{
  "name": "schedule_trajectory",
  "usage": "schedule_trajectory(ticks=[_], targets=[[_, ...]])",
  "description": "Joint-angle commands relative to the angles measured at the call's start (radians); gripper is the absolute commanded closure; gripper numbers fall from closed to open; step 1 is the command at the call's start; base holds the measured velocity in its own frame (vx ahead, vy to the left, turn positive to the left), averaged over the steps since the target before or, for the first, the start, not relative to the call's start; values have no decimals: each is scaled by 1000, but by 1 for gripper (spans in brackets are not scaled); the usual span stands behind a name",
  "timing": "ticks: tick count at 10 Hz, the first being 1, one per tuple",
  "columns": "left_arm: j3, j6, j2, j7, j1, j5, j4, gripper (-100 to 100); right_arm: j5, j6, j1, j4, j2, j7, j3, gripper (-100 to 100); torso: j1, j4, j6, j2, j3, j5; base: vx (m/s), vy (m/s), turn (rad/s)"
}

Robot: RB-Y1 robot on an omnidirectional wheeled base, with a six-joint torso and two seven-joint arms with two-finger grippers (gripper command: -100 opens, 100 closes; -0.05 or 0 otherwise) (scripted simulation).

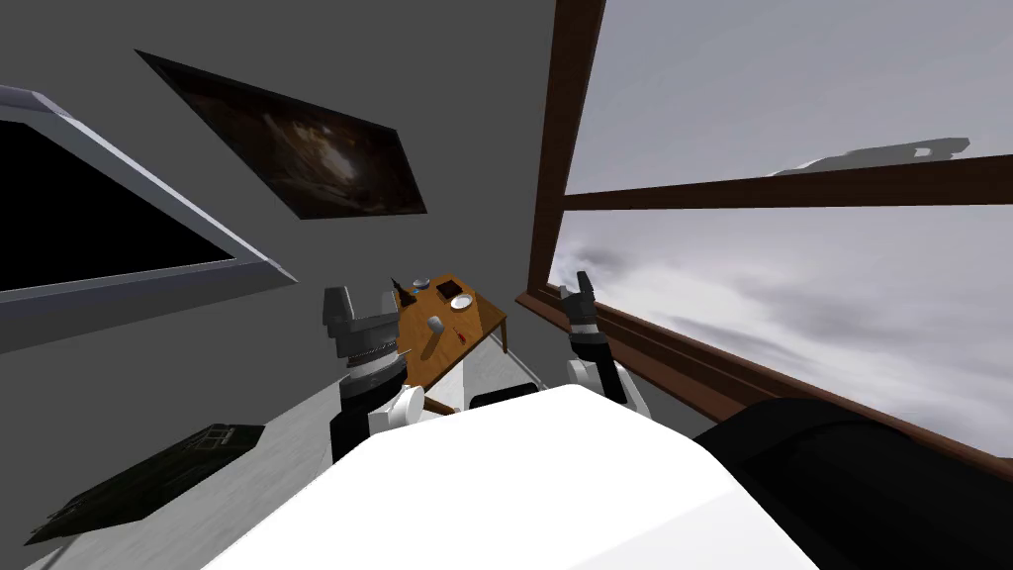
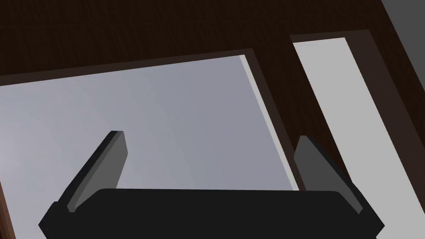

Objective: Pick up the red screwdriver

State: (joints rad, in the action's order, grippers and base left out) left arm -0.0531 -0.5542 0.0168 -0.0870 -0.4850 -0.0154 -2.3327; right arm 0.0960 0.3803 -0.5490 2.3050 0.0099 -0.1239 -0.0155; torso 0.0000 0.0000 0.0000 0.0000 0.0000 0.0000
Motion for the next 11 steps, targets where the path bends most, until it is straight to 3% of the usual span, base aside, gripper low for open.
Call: schedule_trajectory(ticks=[1,5,6,9,10,11], targets=[[4,15,-35,-4,2,4,8,-100,0,0,0,0,0,0,0,0,0,0,0,0,0,0,3,4,-58],[26,104,-116,-24,14,26,55,-100,0,0,0,0,0,0,0,0,2,0,0,-1,-1,0,12,16,-118],[26,104,-116,-24,14,26,55,-100,0,0,0,0,0,0,0,0,2,0,0,-1,-1,0,12,20,-47],[53,207,-149,-49,27,53,106,-100,0,0,0,0,0,0,0,0,2,0,0,-1,-1,0,18,23,-161],[53,210,-149,-49,27,53,106,-100,0,0,0,0,0,0,0,0,2,0,0,-2,-1,1,16,31,-75],[63,245,-156,-59,32,63,125,-100,0,0,0,0,0,0,0,0,2,0,0,-2,-1,1,13,22,-191]])
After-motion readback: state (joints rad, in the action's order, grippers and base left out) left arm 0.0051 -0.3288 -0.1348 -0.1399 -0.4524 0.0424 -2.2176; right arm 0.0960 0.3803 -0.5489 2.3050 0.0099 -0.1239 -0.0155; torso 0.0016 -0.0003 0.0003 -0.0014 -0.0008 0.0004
